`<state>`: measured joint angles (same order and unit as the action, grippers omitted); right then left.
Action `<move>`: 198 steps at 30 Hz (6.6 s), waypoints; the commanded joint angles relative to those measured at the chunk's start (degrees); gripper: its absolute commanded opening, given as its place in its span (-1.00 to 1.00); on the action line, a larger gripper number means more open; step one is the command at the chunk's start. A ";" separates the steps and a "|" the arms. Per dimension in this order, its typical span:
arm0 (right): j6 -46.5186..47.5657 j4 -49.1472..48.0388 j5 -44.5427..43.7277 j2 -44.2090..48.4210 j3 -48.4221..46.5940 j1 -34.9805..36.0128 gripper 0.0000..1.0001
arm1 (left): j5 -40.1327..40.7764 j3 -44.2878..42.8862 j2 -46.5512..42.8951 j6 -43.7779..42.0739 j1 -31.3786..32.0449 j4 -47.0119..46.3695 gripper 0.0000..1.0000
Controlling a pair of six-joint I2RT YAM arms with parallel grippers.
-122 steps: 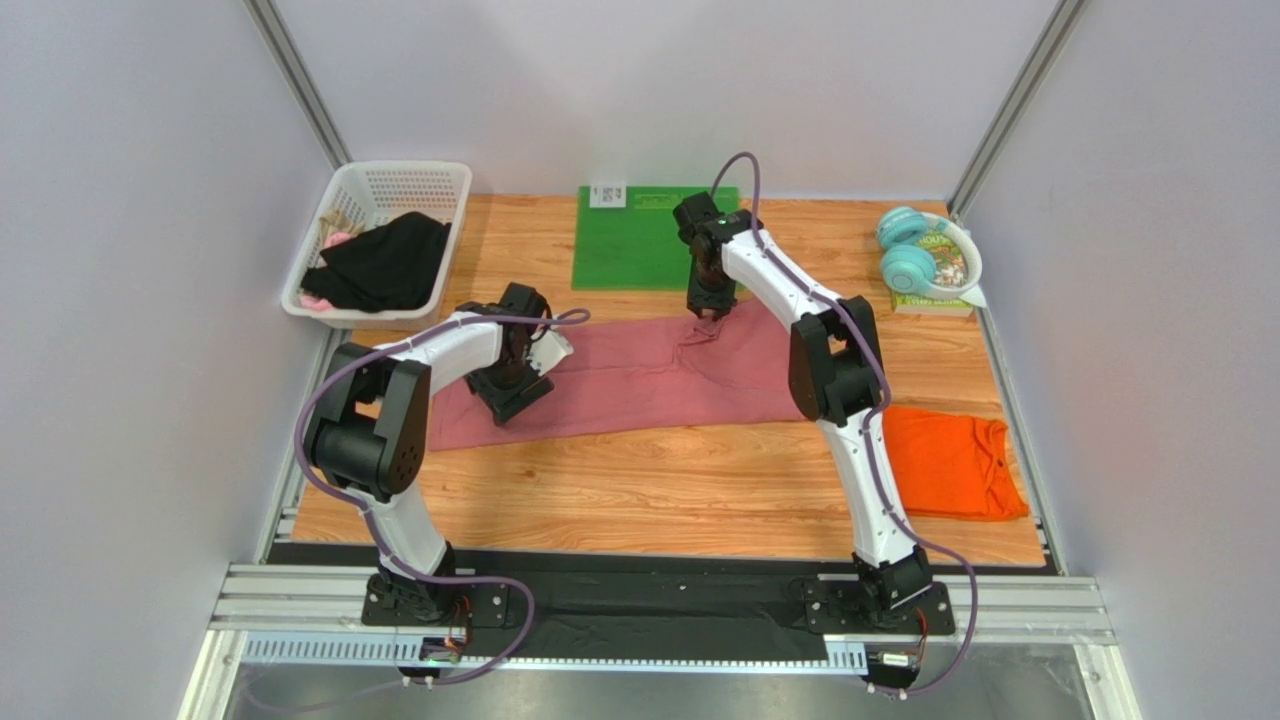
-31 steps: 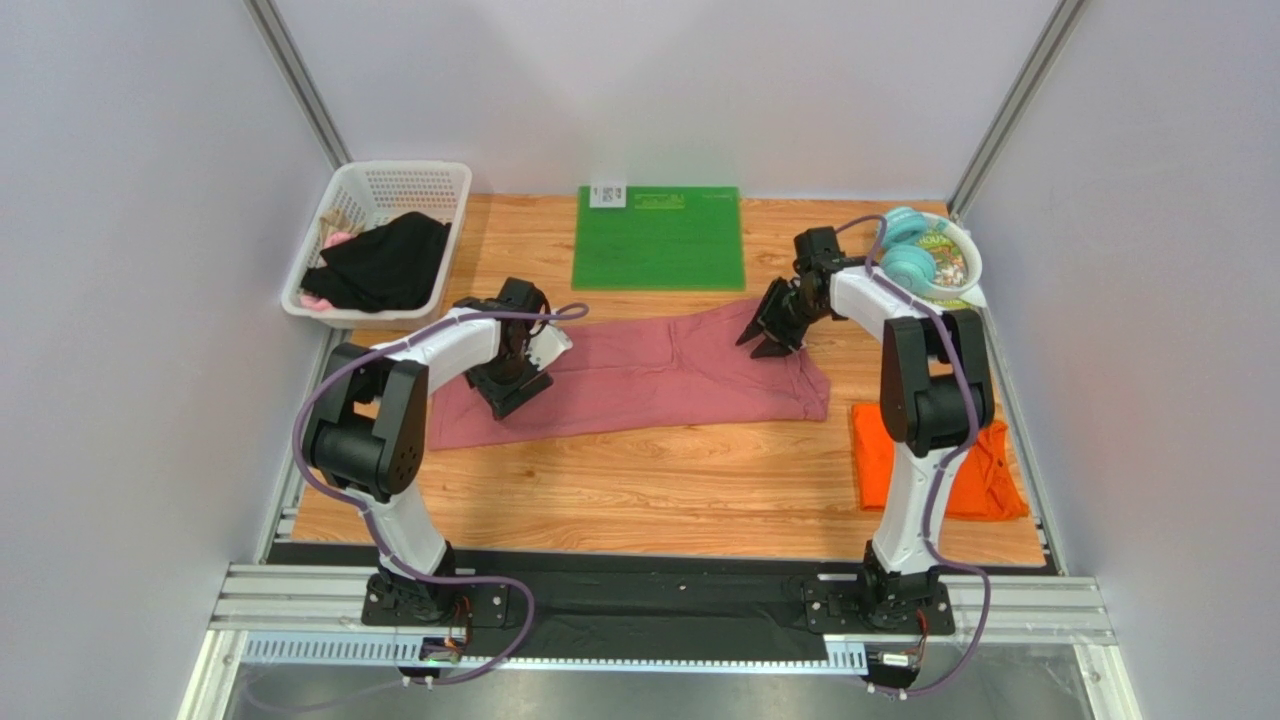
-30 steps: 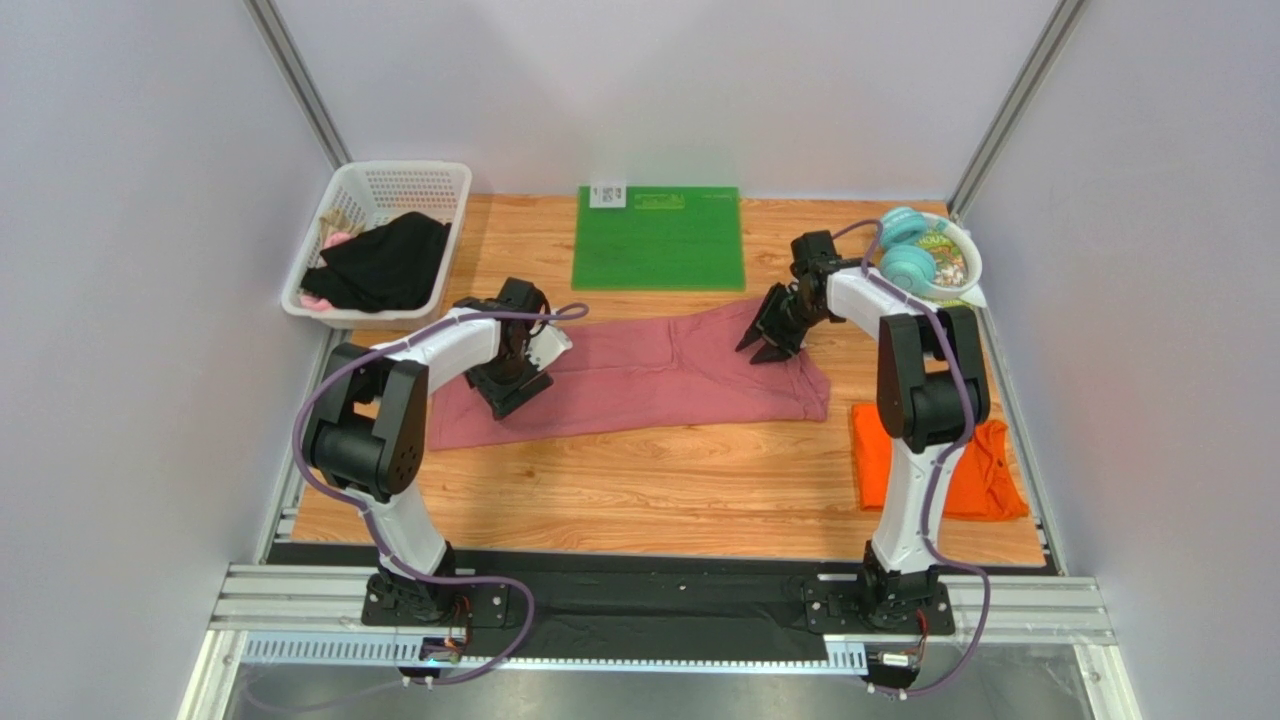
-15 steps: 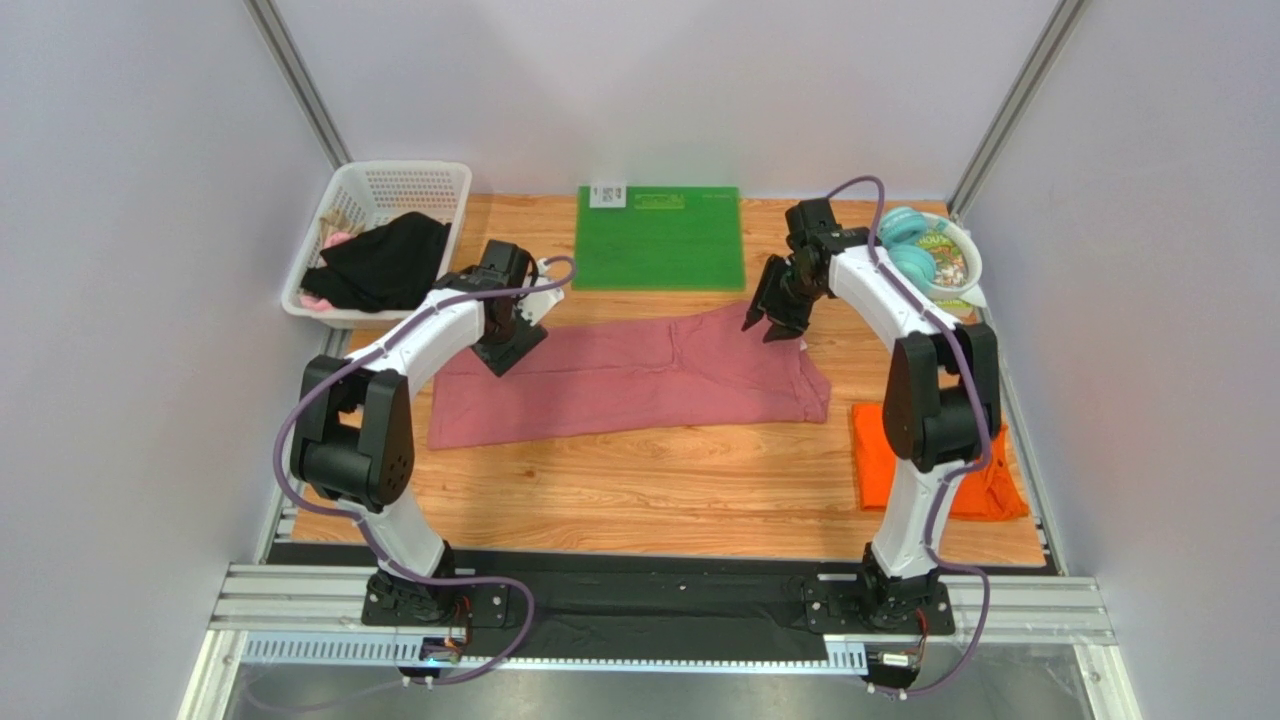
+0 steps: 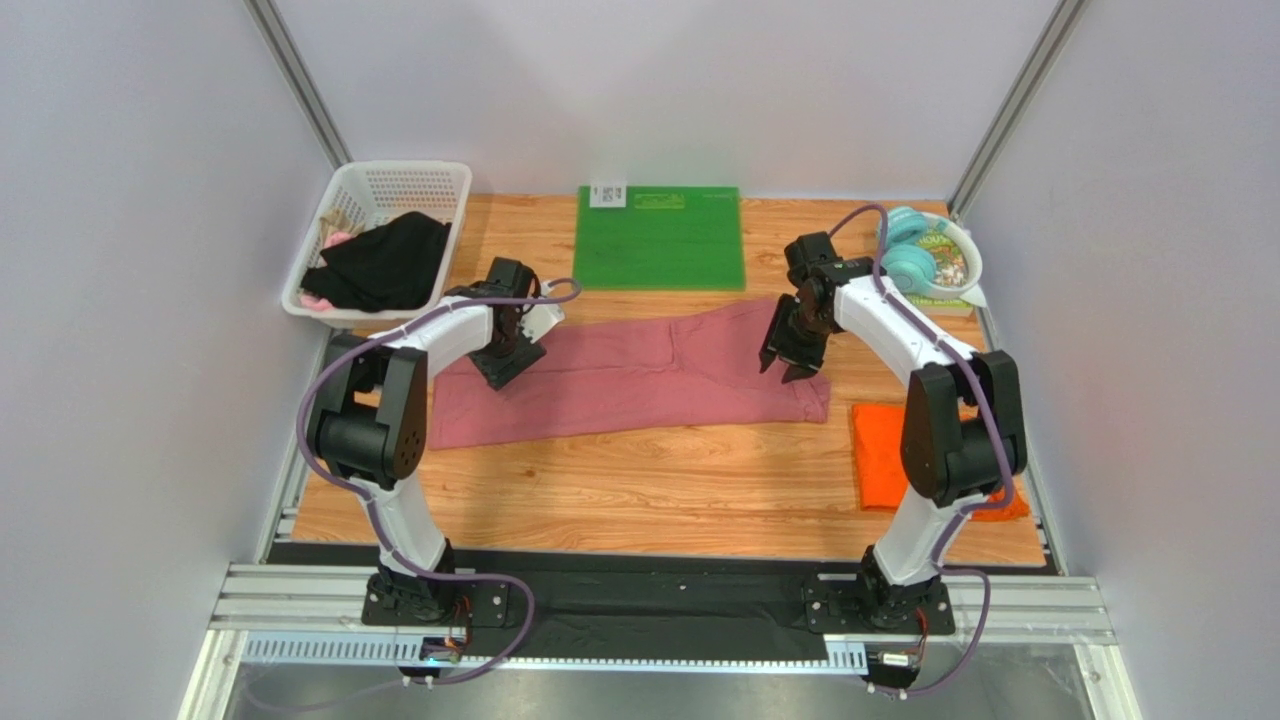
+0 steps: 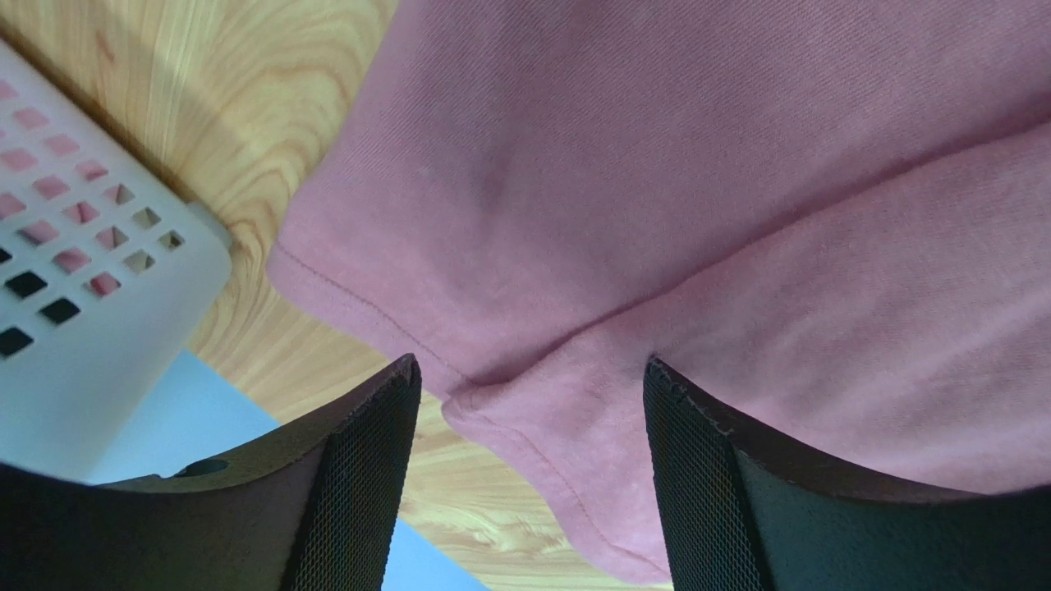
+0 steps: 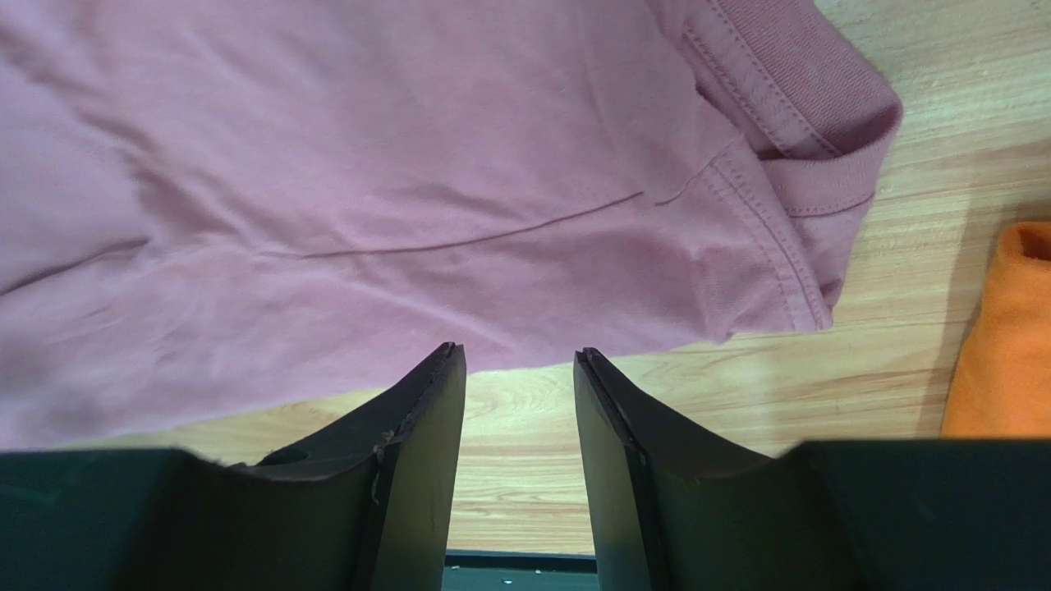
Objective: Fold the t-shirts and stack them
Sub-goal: Fold the other side of the tshirt into a rectangle, then rotate the tshirt 90 degrees
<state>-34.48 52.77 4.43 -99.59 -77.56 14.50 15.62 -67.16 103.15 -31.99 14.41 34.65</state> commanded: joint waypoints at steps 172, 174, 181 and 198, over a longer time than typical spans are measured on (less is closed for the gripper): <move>1.61 4.01 27.65 -54.13 -62.62 -5.18 0.11 | -22.56 1.24 3.19 6.94 26.72 14.74 0.42; 1.43 3.22 29.06 -54.83 -63.42 -5.62 0.11 | -23.35 -0.43 3.81 7.11 26.98 15.09 0.42; 0.55 0.93 31.34 -55.80 -65.09 -6.24 0.12 | -26.77 -7.37 6.53 8.34 28.39 17.81 0.42; 2.31 -2.85 33.02 -55.10 -67.02 -7.73 0.15 | -31.09 -8.78 9.00 9.75 32.96 19.57 0.42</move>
<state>-33.54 53.45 37.67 -154.63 -143.33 7.22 -12.97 -76.71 111.26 -23.22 46.85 53.93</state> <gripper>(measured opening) 0.571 0.709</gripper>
